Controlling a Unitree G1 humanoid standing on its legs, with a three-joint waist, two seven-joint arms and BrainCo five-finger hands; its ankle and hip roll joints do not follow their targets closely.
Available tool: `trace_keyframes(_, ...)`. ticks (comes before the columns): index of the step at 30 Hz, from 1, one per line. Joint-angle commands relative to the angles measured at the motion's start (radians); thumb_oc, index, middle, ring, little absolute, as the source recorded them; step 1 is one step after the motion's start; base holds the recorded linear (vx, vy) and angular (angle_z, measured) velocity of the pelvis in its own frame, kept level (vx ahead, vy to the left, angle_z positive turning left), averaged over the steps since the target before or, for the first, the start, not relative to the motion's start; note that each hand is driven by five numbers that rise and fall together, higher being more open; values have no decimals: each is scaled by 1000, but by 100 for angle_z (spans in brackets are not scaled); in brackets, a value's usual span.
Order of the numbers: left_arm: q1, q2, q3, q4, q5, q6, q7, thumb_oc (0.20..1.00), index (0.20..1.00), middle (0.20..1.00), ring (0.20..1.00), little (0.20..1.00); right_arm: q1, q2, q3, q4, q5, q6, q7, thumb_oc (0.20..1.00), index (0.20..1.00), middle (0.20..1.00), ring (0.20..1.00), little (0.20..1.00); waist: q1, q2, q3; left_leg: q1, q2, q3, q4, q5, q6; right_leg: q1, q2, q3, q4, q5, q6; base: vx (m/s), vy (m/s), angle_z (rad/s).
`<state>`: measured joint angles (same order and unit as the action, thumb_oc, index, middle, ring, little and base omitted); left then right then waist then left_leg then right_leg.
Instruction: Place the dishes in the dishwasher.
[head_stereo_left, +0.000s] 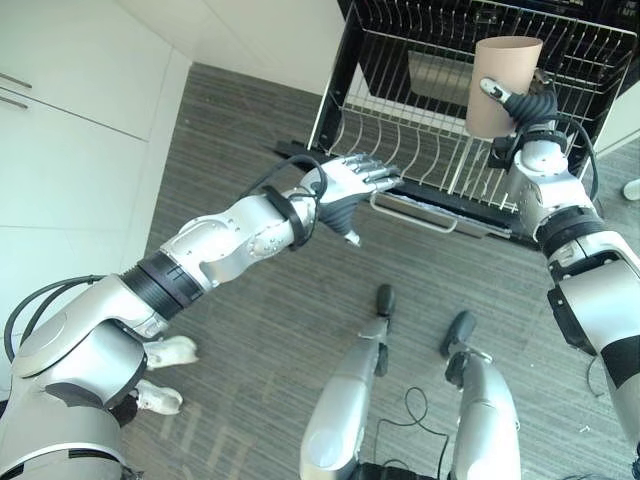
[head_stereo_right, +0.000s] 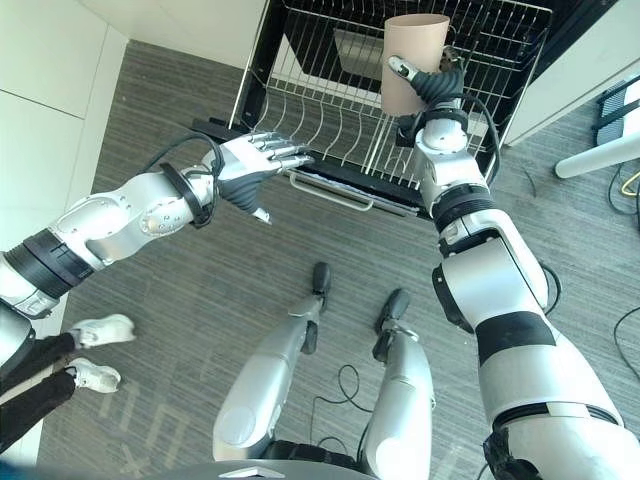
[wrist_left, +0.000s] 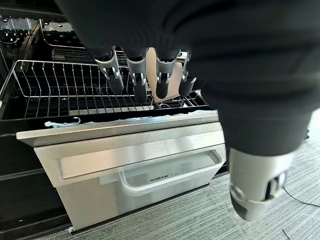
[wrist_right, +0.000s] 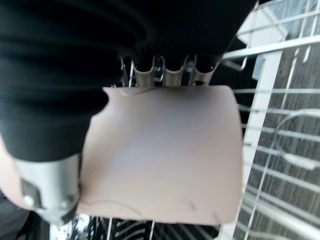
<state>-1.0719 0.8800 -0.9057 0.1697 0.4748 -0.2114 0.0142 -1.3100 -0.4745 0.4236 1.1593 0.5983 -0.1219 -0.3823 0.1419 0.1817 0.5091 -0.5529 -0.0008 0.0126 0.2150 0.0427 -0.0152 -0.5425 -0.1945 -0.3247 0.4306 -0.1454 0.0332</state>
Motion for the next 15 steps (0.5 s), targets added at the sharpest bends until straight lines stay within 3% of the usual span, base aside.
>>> trace_keyframes(1, -42, 26, 55, -68, -34, 6, 3, 1000, 1000, 1000, 1000, 1000, -68, -35, -12, -36, -27, -95, -100, 200, 200, 200, 200, 200, 10, 41, 11, -49, 43, 28, 85, -40, -77, 68, -47, 48, -131, 141, 130, -43, -3, -3)
trace_keyframes(7, -20, 39, 67, -74, -28, 7, 11, 1000, 1000, 1000, 1000, 1000, -46, -54, -64, -41, -55, -86, -244, 200, 200, 200, 200, 200, 5, 43, 11, -46, 46, 36, 85, -41, -79, 70, -47, 47, -131, 142, 132, -10, -1, -1)
trace_keyframes(15, -24, 54, 63, -101, -37, 15, 9, 1000, 1000, 1000, 1000, 1000, -15, -58, -76, -23, 0, -50, -216, 200, 200, 200, 200, 200, 6, 46, 11, -56, 46, 39, 85, -38, -80, 60, -50, 48, -131, 149, 136, 0, 0, 0)
